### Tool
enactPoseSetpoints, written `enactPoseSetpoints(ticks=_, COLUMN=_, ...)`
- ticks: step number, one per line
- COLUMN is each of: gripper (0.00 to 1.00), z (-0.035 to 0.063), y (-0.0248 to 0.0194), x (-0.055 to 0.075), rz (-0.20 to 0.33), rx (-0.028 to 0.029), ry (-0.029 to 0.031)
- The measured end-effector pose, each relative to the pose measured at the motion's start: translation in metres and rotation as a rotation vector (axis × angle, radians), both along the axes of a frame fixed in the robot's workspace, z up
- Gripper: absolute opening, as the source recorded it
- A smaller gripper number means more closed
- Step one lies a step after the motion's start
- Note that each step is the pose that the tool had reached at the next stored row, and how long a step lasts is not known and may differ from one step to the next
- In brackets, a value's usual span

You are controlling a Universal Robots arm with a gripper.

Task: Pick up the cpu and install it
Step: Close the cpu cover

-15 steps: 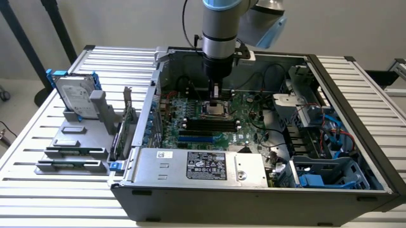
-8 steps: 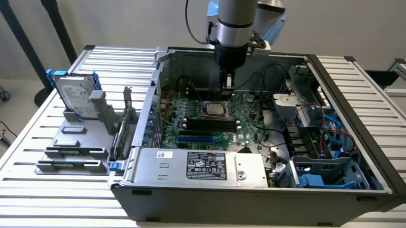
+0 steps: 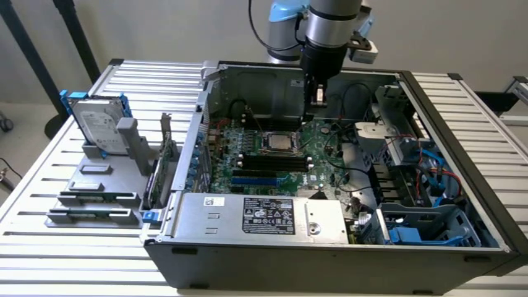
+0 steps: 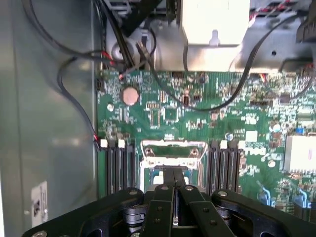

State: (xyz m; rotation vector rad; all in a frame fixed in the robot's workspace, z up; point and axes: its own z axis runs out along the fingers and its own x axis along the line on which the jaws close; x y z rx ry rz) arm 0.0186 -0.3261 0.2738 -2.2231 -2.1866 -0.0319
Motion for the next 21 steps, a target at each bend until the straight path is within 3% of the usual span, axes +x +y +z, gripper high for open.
enactPoseSetpoints(ticks=8, gripper=0.11, z=-0.0004, y=0.0001, x=0.030, rz=0.014, rx=0.0024, ry=0.0009)
enactPoseSetpoints(ticks=21, gripper=0.11, z=-0.0188, y=0.0000, x=0.037, rz=0.073, rx=0.0020, ry=0.0010)
